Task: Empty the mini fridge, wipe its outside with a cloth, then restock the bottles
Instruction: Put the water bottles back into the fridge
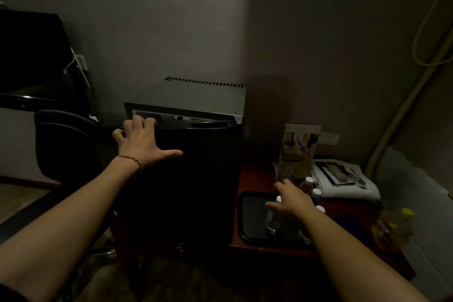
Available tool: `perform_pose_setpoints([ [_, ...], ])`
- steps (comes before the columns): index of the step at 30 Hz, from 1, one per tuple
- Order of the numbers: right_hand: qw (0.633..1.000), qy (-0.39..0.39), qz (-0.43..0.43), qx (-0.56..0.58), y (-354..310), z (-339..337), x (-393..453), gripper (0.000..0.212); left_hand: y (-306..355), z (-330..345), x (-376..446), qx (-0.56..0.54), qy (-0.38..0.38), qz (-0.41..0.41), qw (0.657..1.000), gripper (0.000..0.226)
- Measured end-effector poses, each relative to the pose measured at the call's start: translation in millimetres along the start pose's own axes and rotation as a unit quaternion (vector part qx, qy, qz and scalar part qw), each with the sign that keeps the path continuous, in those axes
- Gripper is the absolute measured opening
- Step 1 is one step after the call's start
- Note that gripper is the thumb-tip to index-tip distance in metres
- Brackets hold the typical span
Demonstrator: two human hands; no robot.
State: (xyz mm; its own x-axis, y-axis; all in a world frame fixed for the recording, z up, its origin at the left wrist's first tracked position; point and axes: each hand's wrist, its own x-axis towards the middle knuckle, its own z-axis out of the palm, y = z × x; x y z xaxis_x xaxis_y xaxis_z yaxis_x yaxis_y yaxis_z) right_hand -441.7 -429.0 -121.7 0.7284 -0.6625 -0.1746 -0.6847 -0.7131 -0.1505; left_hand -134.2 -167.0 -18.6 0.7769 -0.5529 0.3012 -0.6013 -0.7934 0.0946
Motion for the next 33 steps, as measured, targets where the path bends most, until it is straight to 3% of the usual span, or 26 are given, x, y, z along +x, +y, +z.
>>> perform_pose_setpoints([
  [4, 1.000, -0.006, -0.011, -0.007, 1.4, -4.6, 6.5, 0.068, 54.1, -12.9, -21.2, -0.025, 0.110, 0.115, 0.987, 0.099],
  [7, 1.000, -0.008, -0.008, -0.002, 14.0, -4.4, 8.6, 0.068, 118.1, -3.9, -42.0, -0.037, 0.145, 0.236, 0.960, 0.095],
  [9, 1.000, -0.009, 0.003, -0.004, 30.4, -2.8, 6.5, 0.066, 161.3, 14.4, -55.6, -0.046, 0.131, 0.291, 0.947, 0.094],
  [13, 0.999, -0.031, 0.038, 0.003, 81.0, 4.8, -0.8, 0.063, 235.4, 64.2, -76.1, -0.059, 0.008, 0.353, 0.934, 0.087],
  [17, 0.996, -0.044, 0.072, 0.010, 132.1, 19.8, -8.1, 0.064, 284.5, 128.8, -87.8, -0.084, -0.164, 0.317, 0.930, 0.086],
  [21, 0.995, -0.048, 0.090, 0.018, 165.6, 38.3, -5.3, 0.061, 314.3, 184.0, -90.0, -0.077, -0.263, 0.274, 0.922, 0.089],
  [29, 0.994, -0.053, 0.064, 0.064, 196.0, 70.8, 32.2, 0.071, 360.9, 244.0, -73.4, -0.047, -0.304, 0.214, 0.927, 0.090],
  [33, 0.993, -0.062, 0.050, 0.085, 197.6, 78.3, 57.3, 0.070, 367.6, 258.8, -66.6, -0.051, -0.326, 0.192, 0.924, 0.072],
])
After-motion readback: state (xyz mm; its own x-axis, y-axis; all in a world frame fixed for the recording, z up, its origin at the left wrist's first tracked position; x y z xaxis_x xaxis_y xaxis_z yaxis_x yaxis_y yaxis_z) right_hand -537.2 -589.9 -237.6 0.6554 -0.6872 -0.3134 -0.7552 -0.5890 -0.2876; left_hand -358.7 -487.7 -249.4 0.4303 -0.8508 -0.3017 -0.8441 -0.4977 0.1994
